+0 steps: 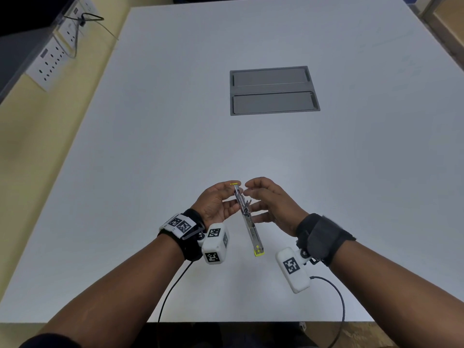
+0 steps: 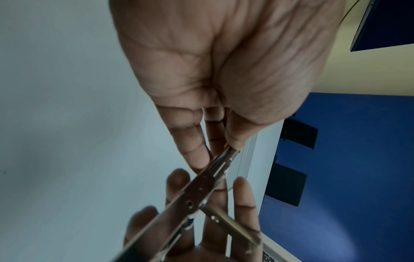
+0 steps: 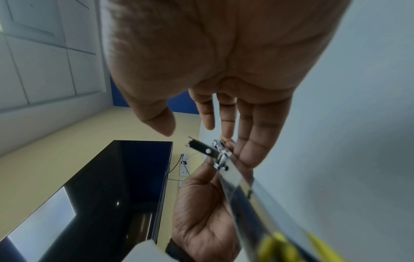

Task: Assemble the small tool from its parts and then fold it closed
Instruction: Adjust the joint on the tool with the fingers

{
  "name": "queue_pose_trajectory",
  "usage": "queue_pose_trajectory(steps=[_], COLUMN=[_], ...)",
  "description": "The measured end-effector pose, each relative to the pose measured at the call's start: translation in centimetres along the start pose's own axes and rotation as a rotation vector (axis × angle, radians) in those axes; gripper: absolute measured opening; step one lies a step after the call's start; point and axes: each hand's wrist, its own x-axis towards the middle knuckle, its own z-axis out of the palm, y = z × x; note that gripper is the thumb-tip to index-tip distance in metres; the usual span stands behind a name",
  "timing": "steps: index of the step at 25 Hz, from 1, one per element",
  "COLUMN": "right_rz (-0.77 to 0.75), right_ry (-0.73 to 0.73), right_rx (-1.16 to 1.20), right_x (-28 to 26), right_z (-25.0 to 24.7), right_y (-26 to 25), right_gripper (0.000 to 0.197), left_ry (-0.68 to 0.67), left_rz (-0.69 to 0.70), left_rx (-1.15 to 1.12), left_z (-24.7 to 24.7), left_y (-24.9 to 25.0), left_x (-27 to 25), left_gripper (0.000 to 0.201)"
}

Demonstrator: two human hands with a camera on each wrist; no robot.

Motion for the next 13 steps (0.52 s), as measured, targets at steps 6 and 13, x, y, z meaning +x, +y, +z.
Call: queue_pose_trajectory(steps=[6, 13], right_rz=[-0.132, -0.032], right_ry=[0.073, 0.195], right_rx=[-0.084, -0.093], right_x=[0.3, 0.8], right_z=[0.3, 0.7], right_y=[1.3, 1.7], right_gripper=[0.023, 0.037], left_ry=[0.018, -0.068], left_rz=[0.007, -0.010], left_rx=[-0.025, 0.062], left_z=[0.3, 1.0], left_y=[0.1, 0.4], left_x=[0.1, 0.0], left_gripper=[0.023, 0.021])
